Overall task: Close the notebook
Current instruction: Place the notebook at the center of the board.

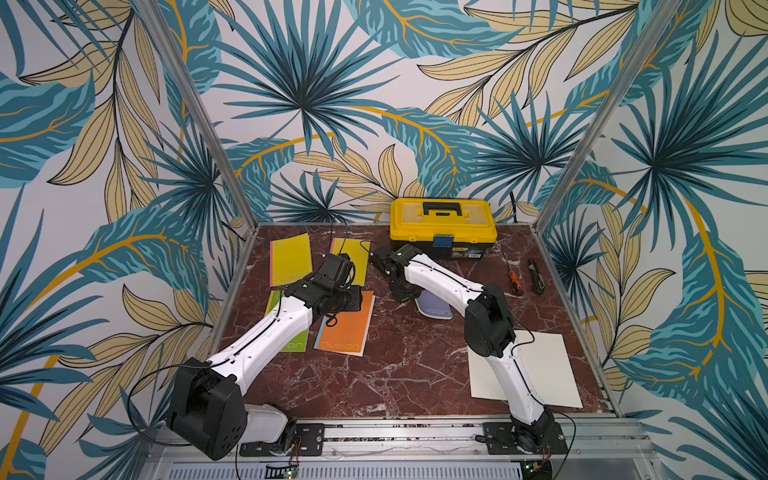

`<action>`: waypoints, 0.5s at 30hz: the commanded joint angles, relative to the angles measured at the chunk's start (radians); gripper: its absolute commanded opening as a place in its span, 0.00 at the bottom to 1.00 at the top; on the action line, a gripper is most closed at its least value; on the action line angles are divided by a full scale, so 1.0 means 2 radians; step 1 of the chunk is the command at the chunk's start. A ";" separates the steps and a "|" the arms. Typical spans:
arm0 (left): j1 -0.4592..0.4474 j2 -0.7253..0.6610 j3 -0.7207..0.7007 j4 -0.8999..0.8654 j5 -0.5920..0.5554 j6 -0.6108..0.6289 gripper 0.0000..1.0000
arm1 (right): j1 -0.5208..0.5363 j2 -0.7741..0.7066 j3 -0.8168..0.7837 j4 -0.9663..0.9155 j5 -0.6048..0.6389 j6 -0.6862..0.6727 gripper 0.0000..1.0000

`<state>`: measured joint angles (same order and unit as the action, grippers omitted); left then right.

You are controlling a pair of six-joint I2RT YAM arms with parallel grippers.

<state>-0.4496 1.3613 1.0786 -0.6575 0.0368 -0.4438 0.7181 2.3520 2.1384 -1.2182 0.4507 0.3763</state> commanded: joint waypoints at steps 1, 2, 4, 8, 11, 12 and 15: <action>0.004 -0.010 0.000 -0.007 -0.005 0.003 0.46 | 0.001 0.021 0.019 0.016 -0.014 -0.012 0.05; 0.004 -0.010 0.000 -0.008 -0.005 0.003 0.46 | 0.001 0.027 0.025 0.015 -0.015 -0.012 0.05; 0.004 -0.010 0.000 -0.008 -0.005 0.003 0.46 | 0.001 0.034 0.033 0.016 -0.015 -0.011 0.05; 0.005 -0.008 0.000 -0.008 -0.004 0.004 0.46 | 0.000 0.043 0.047 0.025 -0.015 -0.001 0.06; 0.005 -0.008 0.001 -0.008 -0.003 0.004 0.46 | 0.000 0.050 0.055 0.028 -0.008 0.006 0.07; 0.004 -0.008 0.001 -0.008 -0.003 0.004 0.46 | -0.001 0.054 0.060 0.025 -0.007 0.009 0.07; 0.004 -0.006 0.000 -0.008 0.000 0.004 0.46 | -0.004 0.058 0.065 0.029 -0.017 0.018 0.07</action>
<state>-0.4496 1.3613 1.0786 -0.6708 0.0372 -0.4419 0.7139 2.4340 2.2528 -1.1797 0.4389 0.3813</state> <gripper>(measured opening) 0.457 0.082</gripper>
